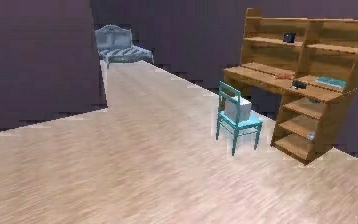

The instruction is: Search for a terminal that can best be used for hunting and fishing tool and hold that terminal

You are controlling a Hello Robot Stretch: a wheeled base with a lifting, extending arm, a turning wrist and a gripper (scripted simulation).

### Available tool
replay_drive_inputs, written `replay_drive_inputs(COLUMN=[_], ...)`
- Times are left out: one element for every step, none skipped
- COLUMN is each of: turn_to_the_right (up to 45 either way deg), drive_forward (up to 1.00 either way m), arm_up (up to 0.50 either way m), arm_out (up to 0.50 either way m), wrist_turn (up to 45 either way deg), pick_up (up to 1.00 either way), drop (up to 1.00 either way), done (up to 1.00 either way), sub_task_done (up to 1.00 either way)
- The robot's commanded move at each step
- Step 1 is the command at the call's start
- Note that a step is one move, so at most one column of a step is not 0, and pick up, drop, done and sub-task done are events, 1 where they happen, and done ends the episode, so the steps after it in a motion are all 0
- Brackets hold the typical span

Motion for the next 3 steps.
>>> replay_drive_inputs(turn_to_the_right=[0.0,45.0,9.0], drive_forward=[0.75,0.0,0.0], arm_up=[0.0,0.0,0.0], arm_out=[0.0,0.0,0.0], wrist_turn=[0.0,0.0,0.0], pick_up=[0.0,0.0,0.0], drop=[0.0,0.0,0.0], done=[0.0,0.0,0.0], sub_task_done=[0.0,0.0,0.0])
